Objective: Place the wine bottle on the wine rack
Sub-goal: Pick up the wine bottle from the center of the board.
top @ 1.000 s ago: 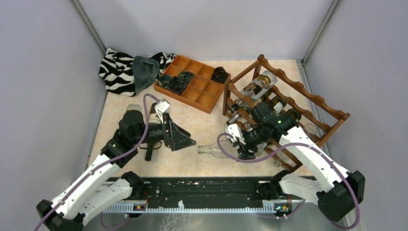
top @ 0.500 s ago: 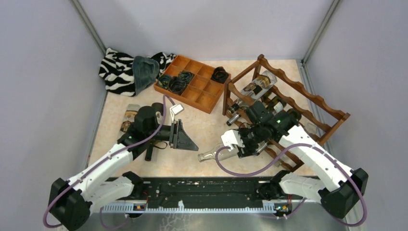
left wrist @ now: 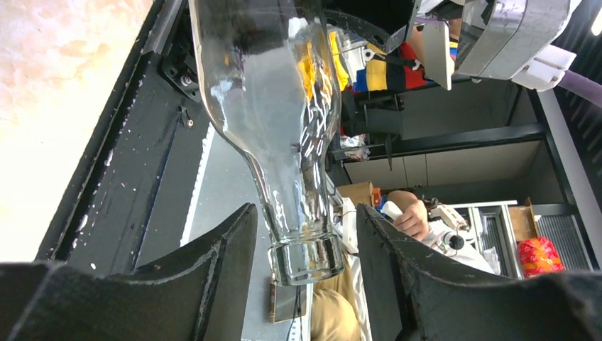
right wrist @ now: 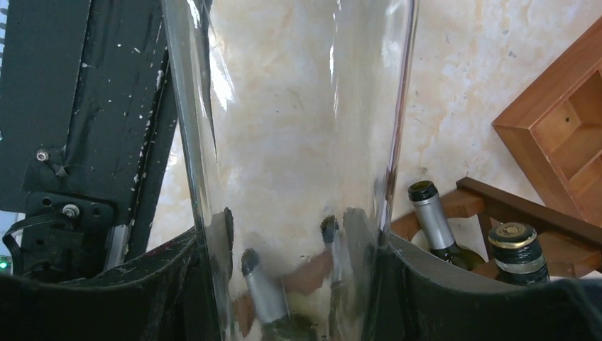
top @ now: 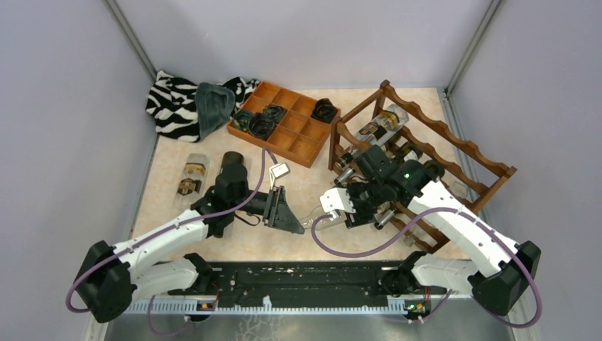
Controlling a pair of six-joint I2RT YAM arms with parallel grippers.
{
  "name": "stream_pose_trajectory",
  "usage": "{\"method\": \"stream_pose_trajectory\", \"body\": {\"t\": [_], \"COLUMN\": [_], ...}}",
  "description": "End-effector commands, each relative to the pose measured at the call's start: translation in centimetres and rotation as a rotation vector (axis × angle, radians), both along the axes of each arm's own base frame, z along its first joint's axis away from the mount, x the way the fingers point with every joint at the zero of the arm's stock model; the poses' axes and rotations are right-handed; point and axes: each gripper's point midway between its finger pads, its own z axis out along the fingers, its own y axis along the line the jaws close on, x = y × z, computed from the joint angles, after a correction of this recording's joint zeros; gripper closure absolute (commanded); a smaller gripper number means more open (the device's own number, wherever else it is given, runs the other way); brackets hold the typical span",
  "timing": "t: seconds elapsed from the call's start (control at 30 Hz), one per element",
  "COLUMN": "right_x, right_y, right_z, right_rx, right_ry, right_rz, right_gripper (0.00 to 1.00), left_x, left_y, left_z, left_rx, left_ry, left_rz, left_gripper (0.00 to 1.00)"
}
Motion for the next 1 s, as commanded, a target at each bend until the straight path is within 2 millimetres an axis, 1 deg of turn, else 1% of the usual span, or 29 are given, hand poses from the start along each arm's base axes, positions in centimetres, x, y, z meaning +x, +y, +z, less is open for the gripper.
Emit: {"method": "stream_pose_trajectory", "body": {"t": [0.0,0.23,0.5,0.57,0.67,0.97], "right_x": [0.6,0.7,0.6,0.7,0.9,0.7], "right_y": [1.9,2.6,3.1,3.1,3.1,3.3], "right_z": [2.7,2.6,1.8,1.7,1.6,1.5], "right_rx": [0.083,0.073,0.054,0.049,0.047,0.044], "right_ry": [-0.049,-0.040,-0.024,-0.030,-0.030,-0.028], "right_rz": [0.023,0.027,0.031,0.025,0.016,0.026], "right_gripper": [1.00,1.00,1.00,1.00,1.00,1.00], "left_x": [0.5,1.1,1.3,1.3,1.2,1.0], "left_y": [-0.6,-1.3,-1.8,-1.9,-1.9,-2.0], "left_z": [0.4,-0.4,-0.6,-0.7,-1.0,-1.3], "left_rx": [-0.019,0.009,-0.001,0.001,0.008,0.006], "left_ry": [-0.012,0.026,0.042,0.044,0.050,0.064], "left_rz": [0.026,0.046,0.050,0.046,0.042,0.018], "left_gripper": [0.40,0.43,0.56,0.57,0.55,0.42]}}
